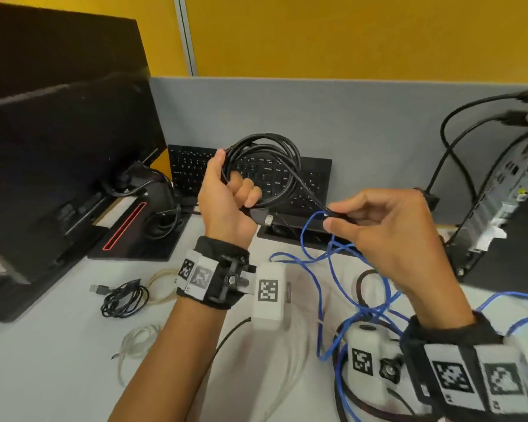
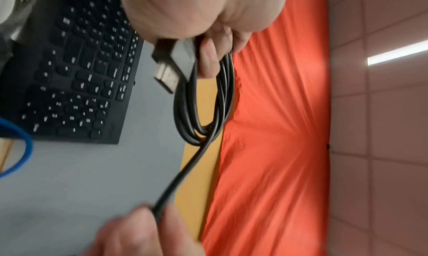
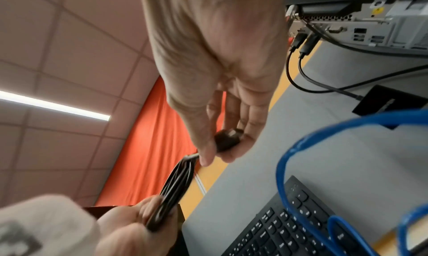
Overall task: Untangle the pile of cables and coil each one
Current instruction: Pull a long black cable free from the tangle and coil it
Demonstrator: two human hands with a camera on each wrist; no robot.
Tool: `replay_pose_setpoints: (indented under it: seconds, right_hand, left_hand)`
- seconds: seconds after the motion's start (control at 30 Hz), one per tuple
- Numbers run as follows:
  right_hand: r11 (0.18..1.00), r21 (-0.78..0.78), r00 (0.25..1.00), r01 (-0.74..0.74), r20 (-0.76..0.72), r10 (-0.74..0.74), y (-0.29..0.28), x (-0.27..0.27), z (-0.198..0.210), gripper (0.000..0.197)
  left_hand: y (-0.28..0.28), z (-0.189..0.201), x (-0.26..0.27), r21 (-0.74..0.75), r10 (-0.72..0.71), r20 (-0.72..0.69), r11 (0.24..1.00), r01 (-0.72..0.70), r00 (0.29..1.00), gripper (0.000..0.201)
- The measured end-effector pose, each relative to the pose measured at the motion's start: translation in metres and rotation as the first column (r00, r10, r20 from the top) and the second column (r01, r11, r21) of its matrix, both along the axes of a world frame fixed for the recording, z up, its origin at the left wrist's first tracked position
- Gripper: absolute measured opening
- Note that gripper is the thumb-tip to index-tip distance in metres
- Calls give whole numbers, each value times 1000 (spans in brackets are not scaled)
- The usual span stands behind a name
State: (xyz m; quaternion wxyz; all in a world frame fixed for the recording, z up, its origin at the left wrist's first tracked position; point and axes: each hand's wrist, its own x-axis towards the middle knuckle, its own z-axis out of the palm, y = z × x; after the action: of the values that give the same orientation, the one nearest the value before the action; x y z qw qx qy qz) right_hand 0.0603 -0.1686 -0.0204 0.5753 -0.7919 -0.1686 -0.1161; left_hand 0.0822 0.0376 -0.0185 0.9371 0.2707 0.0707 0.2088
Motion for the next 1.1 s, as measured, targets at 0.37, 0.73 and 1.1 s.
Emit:
replay_pose_setpoints:
  seconds: [0.37, 0.73, 1.1]
  right_hand:
    - [931, 325, 956, -169, -178, 235, -6, 6, -1, 31]
    - [948, 242, 974, -209, -40, 225, 3, 4, -1, 5]
    - [917, 269, 914, -296, -198, 353, 14, -4, -2, 15]
  left_hand:
    - [-45, 12, -19, 454, -342, 95, 850, 266, 935, 41]
    - [11, 32, -50, 926, -184, -181, 300, 230, 966, 15]
    - [107, -6, -27, 868, 216, -495, 163, 469, 841, 23]
